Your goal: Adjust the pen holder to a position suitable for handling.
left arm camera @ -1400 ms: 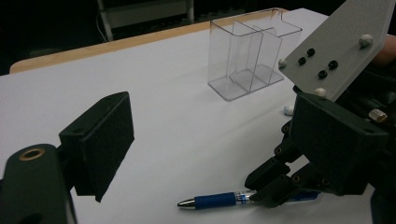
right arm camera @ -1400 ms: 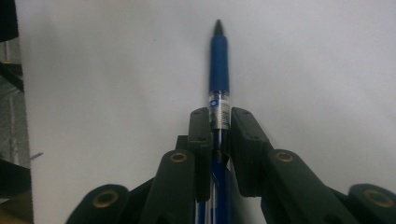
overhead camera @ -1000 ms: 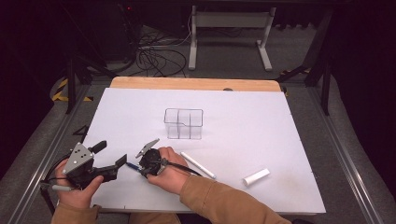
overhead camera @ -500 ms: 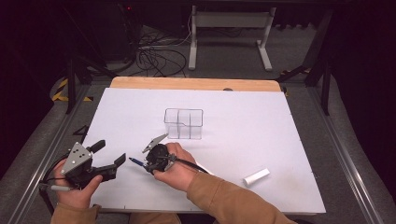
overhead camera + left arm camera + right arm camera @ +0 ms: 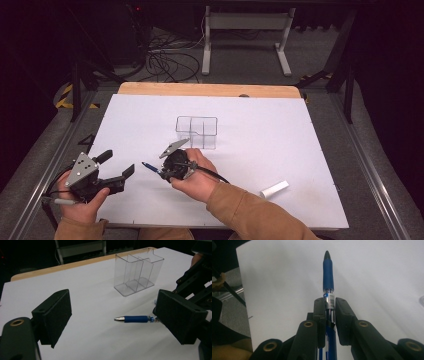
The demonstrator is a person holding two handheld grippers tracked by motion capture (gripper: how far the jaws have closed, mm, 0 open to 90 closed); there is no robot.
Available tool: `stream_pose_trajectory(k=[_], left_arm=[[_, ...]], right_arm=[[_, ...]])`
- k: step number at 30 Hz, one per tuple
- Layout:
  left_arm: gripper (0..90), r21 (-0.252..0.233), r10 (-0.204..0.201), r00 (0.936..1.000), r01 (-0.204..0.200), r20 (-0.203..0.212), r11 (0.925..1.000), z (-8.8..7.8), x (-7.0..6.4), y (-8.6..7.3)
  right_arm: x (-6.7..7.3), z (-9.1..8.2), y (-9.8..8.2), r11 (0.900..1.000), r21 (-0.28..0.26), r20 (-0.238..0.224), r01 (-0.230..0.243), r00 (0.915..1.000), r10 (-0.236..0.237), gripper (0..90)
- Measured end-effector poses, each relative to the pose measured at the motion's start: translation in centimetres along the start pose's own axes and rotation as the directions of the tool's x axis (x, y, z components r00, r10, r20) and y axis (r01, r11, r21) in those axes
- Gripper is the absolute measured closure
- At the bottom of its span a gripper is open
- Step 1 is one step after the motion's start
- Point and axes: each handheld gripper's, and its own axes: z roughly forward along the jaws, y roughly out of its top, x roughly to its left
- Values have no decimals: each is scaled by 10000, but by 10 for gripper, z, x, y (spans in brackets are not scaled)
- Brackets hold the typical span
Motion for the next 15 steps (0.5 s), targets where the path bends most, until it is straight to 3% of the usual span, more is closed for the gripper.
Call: stream_pose_trajectory(k=[9,15], left_arm=[[147,48,31,10000,-31,70,10000,2,-1,0],[147,106,37,9999,-38,109,9999,4,-2,-1]], right_arm=[[-9,-25,4,9955,-939,155,-85,9998,100,807],[-14,-40,8,9855,-1698,83,14,10000,0,806]])
